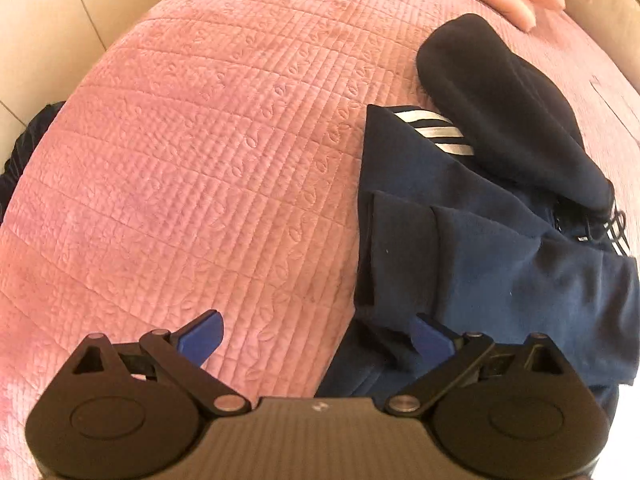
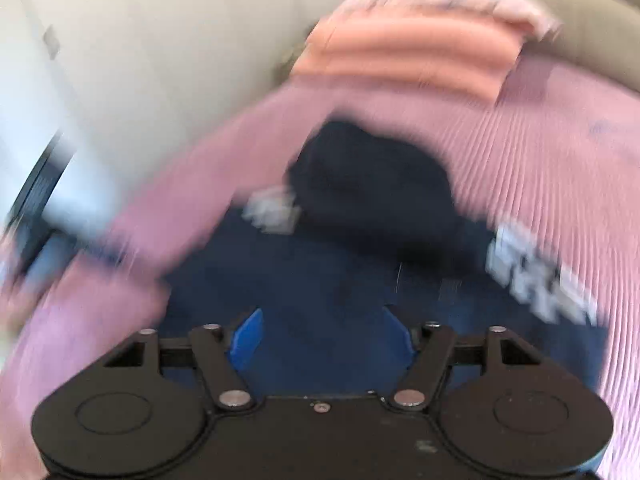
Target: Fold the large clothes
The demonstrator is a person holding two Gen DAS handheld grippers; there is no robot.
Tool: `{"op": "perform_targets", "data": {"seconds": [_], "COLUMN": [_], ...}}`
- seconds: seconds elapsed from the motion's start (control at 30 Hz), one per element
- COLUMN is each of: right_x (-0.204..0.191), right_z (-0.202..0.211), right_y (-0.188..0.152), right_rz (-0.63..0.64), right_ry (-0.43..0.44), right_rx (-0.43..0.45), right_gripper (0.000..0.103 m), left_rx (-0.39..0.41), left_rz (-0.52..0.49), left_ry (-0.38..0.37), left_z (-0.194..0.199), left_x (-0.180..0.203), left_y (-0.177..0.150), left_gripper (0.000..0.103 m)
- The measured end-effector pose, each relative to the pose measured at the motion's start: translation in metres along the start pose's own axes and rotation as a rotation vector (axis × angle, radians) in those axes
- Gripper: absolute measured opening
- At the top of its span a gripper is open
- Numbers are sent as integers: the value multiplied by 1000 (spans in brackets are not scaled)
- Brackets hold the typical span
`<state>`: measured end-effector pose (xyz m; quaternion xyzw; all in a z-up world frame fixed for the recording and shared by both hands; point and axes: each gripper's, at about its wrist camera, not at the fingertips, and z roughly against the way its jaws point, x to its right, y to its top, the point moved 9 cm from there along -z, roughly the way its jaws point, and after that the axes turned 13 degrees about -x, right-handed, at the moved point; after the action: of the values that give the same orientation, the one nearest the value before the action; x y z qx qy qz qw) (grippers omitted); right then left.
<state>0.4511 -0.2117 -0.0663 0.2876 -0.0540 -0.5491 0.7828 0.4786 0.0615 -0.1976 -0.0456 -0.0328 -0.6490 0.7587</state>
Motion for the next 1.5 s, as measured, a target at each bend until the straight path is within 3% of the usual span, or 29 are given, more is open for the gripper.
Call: {"op": "perform_targets", "data": {"seconds": [0.1,0.2,0.3,0.4,0.43,0.47,0.5,0.53,0.57,0.67,0.73,0.8,0.83,0.9,1.0,1.07,1.13,1.23,1.33,1.37,1.43,1.5], "right_x": [-14,-24,-33,-21,-14,-8,-5,-1,3,7,3,-7,-14,-34,-52,-49,-35,-15,18,25,40,47], "right_z": [-50,-128,-187,-224,-237,-249,-253,-251,-246,-202,-150,-79,-55,-12,17,19,21,24,4,-3,-25,-47], "right_y": [70,122,142,147,146,144,143,143,146,155,164,163,158,135,70,10,-35,-74,-95,-102,-103,-104], "right_rz": [61,105,140,143,117,98,94,94,70,-8,20,136,212,379,514,593,599,413,72,-63,-349,-536], "right_ry": [-45,-119,-176,-373,-389,-381,-379,-407,-414,-307,-230,-186,-171,-82,70,78,46,85,75,105,235,319], "right_rx": [22,-35,-149,-201,-241,-274,-276,-254,-222,-64,86,232,267,254,69,-95,-180,-247,-257,-244,-192,-143], "right_gripper": [84,85,85,84,84,79,59,10,10,10,10,10,12,12,24,87,91,91,92,92,92,92], "left_rx": [-19,-26,-36,-52,-56,-61,-64,-68,-72,-67,-46,-12,6,54,132,161,180,165,92,50,13,-5], "left_rz": [2,-2,1,20,24,30,38,44,52,80,92,86,80,64,73,81,71,2,-27,-20,-9,-2], "left_ry": [-8,-30,-63,-86,-92,-99,-103,-106,-109,-119,-142,-164,-158,-140,-150,-199,-253,-329,-363,-360,-385,-417], "left_z": [-3,-8,-15,-24,-27,-30,-32,-35,-37,-36,-26,-12,-5,13,46,62,71,60,23,8,-9,-16], "left_x": [-1,-3,-9,-15,-17,-21,-25,-29,-35,-53,-63,-70,-72,-72,-64,-55,-41,-2,32,41,55,65], "left_y": [-6,-15,-23,-34,-37,-42,-45,-46,-50,-54,-54,-50,-46,-37,-20,-10,-3,7,19,23,28,33], "left_gripper": [101,101,101,101,101,101,101,101,100,97,97,97,97,97,97,99,102,103,101,95,94,94]}}
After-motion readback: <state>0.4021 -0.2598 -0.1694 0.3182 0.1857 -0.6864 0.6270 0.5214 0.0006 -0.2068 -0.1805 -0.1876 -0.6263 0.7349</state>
